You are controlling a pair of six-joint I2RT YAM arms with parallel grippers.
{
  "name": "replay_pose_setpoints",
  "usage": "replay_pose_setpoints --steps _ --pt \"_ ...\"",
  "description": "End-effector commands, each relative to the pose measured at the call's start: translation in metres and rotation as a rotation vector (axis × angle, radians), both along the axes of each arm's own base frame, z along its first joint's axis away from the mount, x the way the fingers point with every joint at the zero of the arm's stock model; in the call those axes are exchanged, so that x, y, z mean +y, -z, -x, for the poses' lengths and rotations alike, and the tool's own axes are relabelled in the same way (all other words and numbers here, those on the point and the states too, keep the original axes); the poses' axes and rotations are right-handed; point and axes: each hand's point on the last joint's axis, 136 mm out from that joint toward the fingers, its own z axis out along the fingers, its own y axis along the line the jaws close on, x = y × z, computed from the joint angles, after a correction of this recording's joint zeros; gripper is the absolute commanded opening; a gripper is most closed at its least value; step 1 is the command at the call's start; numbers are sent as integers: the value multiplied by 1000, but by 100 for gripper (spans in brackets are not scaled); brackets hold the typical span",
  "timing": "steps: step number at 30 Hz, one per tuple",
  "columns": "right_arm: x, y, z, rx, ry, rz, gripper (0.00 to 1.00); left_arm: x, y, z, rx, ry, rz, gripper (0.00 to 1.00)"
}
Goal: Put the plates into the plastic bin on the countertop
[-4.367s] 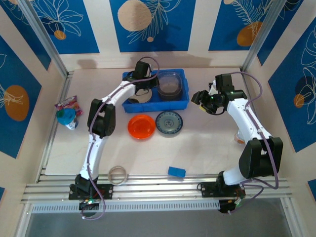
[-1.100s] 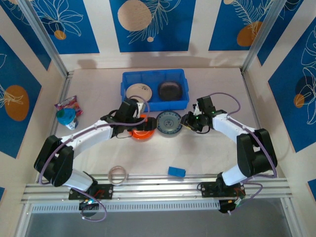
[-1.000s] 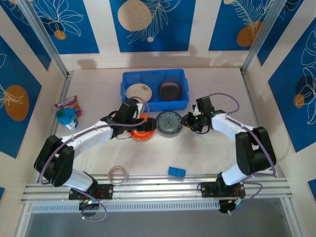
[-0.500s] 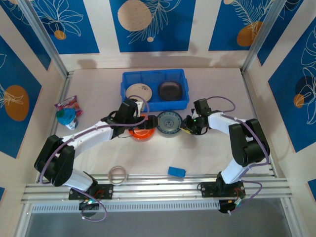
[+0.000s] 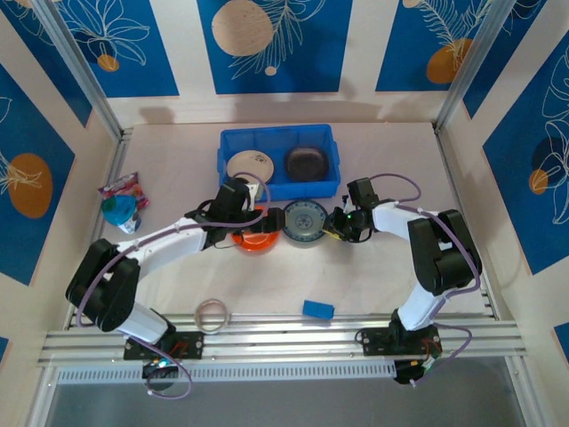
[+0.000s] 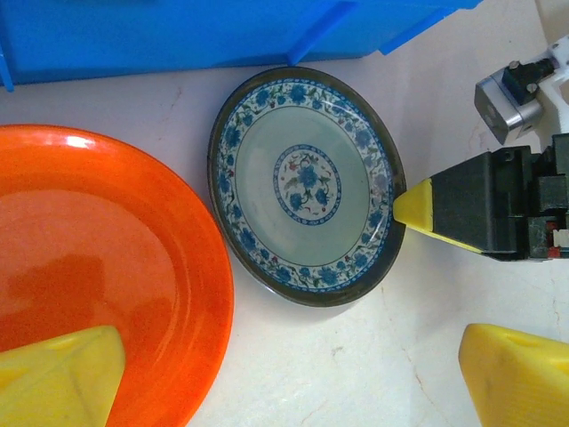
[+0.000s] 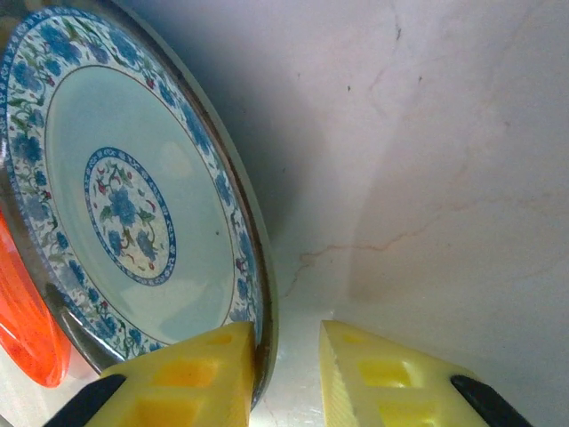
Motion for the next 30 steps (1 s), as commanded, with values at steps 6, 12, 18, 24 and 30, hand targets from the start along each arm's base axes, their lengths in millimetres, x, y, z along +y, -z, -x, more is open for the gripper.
replay_pose_setpoints --steps 6,12,18,24,30 --pt "6 2 -5 14 6 -33 25 -8 6 2 20 20 20 96" --pt "9 5 -8 16 10 -45 23 -9 10 1 26 19 18 96" --pt "11 7 -11 19 13 -58 20 -12 12 -2 28 21 17 95" --pt "8 7 -9 18 13 -55 12 -14 13 -5 27 27 12 95" --pt "5 4 -4 12 15 -57 8 -15 15 -6 30 28 8 95"
